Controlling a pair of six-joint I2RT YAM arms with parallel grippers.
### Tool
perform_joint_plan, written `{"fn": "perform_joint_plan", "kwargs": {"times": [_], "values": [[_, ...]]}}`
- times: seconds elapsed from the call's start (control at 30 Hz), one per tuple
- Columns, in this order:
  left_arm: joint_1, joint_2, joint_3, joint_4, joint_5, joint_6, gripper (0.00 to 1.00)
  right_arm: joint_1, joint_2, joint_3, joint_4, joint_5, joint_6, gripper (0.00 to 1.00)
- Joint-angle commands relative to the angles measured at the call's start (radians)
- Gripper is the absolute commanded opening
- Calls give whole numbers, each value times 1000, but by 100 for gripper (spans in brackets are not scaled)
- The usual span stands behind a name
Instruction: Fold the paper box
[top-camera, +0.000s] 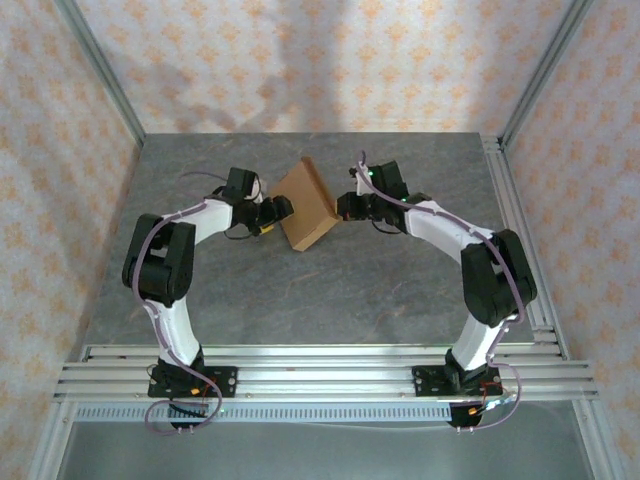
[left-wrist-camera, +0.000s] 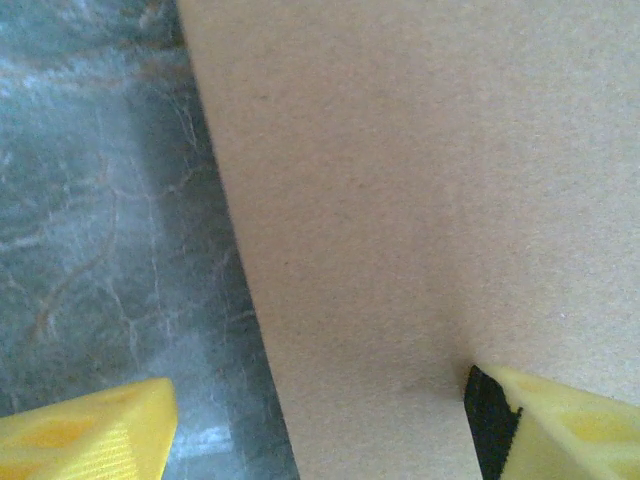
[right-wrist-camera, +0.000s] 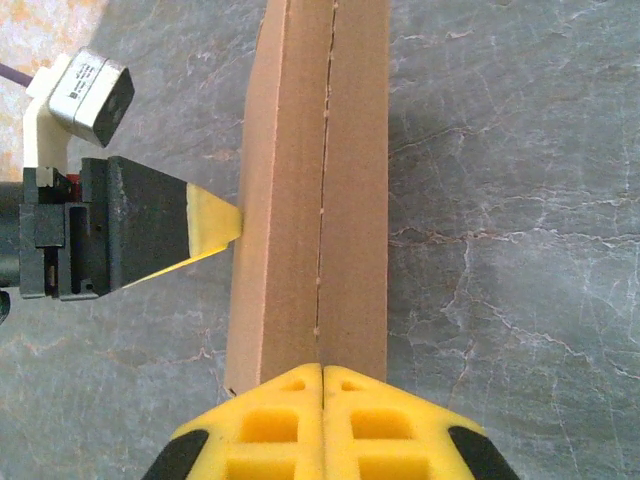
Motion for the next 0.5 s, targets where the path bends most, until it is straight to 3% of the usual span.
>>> {"fn": "perform_joint_plan", "kwargs": {"times": [0.0,0.3,0.33,0.4,0.47], "values": [[-24,-39,-32,-28,14,-10,77,24,-38,53,-72,1,-68,0],[-64,-110,-84,-13,16,-35,76,54,-45,116,-196,6,-155,0],[-66,-119,-92,-10,15,-39,74,56,-52,116,-203,11,-165,0],[-67,-137,-113,7,14,-52,61,66,-69,109,-218,19,-199,0],[-69,-144,-123,24,23,-61,57,81,-78,108,-237,40,-235,0]]}}
